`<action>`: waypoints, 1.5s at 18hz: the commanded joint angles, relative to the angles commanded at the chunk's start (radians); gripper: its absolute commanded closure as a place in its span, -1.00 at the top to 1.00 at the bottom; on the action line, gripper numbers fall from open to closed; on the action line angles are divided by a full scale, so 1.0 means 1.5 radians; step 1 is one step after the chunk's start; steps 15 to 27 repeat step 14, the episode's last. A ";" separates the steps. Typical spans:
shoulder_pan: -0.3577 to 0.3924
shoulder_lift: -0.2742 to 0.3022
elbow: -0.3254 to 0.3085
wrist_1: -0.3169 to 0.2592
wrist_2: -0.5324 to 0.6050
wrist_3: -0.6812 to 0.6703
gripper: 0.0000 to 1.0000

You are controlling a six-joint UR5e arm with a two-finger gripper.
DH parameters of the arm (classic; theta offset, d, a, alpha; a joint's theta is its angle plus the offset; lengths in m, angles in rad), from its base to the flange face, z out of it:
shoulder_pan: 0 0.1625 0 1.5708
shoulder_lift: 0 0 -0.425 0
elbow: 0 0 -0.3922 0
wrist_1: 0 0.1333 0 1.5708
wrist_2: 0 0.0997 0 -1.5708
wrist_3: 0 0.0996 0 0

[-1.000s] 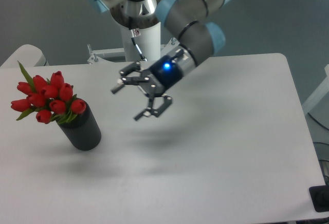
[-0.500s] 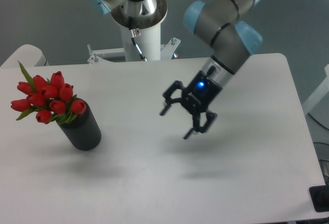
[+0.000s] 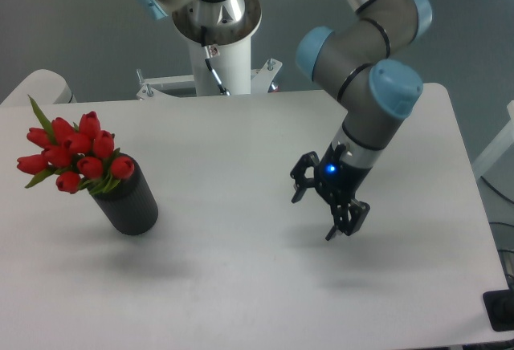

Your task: Insert the flowers into the vase

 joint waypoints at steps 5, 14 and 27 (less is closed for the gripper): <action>-0.007 -0.022 0.020 -0.004 0.065 0.024 1.00; -0.023 -0.053 0.041 -0.008 0.134 0.048 1.00; -0.023 -0.053 0.041 -0.008 0.134 0.048 1.00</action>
